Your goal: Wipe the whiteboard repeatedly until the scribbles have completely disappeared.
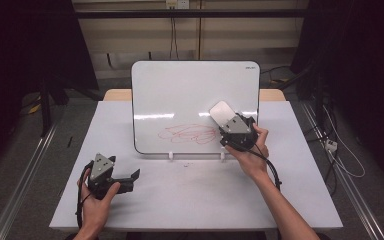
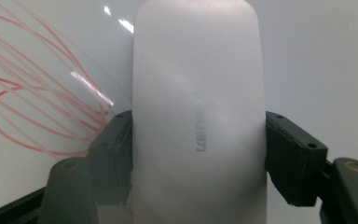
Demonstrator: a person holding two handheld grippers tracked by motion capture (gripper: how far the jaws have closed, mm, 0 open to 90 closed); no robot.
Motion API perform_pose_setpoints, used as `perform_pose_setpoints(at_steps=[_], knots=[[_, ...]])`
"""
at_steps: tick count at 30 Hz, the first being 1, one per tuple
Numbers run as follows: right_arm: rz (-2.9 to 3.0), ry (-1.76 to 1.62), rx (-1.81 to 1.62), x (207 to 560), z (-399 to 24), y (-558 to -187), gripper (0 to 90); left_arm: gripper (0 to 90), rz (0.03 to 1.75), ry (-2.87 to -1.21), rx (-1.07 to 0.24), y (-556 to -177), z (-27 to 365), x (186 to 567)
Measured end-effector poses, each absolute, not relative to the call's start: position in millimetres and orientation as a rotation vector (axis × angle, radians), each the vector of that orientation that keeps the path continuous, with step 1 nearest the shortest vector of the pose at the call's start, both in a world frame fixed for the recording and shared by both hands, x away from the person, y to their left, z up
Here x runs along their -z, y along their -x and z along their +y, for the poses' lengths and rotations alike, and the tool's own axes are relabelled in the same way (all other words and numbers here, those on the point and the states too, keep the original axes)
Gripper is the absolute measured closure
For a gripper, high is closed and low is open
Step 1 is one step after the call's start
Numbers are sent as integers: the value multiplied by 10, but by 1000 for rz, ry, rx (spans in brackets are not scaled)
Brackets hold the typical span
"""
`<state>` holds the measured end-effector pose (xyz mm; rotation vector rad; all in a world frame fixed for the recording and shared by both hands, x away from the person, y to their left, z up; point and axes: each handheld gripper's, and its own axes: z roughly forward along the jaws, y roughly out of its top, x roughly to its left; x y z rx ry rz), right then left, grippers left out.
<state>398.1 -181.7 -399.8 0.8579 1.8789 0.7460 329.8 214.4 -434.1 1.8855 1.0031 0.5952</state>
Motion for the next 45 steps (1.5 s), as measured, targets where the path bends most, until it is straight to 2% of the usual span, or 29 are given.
perform_pose_setpoints(at_steps=[45], knots=[[1965,-713,-677,4234,-1371,-3791,316,51,990,-1899,-581,-3338,2085,4363]])
